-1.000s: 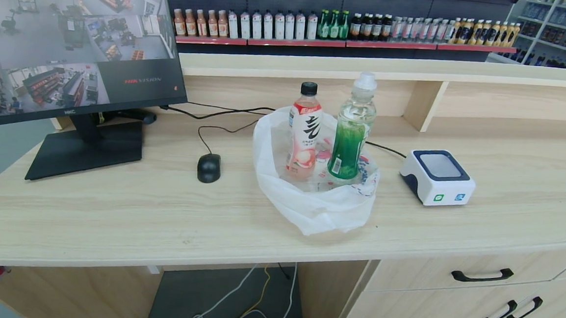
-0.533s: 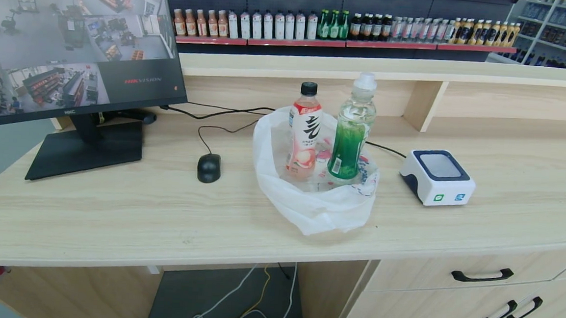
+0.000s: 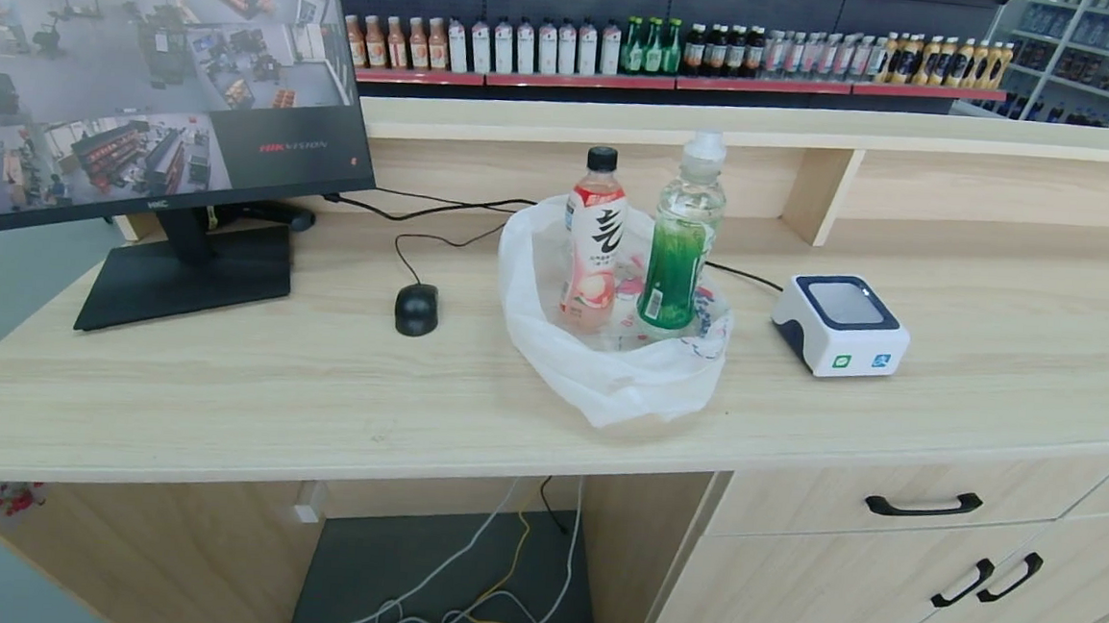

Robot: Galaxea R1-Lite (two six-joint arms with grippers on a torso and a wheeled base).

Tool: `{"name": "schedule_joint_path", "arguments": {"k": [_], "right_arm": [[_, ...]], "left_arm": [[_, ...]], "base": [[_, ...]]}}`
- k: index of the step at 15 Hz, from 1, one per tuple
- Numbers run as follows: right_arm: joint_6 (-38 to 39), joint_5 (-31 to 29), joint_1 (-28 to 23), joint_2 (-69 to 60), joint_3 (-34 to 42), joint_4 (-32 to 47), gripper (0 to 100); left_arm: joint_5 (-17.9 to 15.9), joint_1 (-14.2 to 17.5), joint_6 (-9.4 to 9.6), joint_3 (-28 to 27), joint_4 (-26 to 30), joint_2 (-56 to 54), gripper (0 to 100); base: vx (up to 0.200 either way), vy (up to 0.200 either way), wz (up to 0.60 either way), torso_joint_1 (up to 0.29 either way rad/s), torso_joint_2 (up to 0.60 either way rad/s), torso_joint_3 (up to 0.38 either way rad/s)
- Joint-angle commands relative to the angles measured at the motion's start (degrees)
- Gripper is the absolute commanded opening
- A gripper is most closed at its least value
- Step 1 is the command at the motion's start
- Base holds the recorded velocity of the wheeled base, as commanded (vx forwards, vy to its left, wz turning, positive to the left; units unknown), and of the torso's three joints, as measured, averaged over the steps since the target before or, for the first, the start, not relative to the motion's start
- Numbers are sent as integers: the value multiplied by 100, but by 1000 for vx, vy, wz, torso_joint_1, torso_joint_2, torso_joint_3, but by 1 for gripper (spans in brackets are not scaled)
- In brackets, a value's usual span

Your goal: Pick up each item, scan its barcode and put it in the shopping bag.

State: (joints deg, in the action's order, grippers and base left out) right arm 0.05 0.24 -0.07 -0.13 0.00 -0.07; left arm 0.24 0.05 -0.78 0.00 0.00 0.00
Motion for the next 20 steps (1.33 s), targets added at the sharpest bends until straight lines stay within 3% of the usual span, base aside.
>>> {"name": "schedule_joint_path", "arguments": {"k": [1, 20], "right_arm": [[-5, 2, -1, 13, 0, -1, 100], [-5, 2, -1, 13, 0, -1, 100]], "left_arm": [[2, 4, 8, 0, 0, 0, 100], [2, 4, -10, 0, 0, 0, 100]], "base": [[0, -200, 0, 2, 2, 2], [0, -200, 0, 3, 5, 1]]}}
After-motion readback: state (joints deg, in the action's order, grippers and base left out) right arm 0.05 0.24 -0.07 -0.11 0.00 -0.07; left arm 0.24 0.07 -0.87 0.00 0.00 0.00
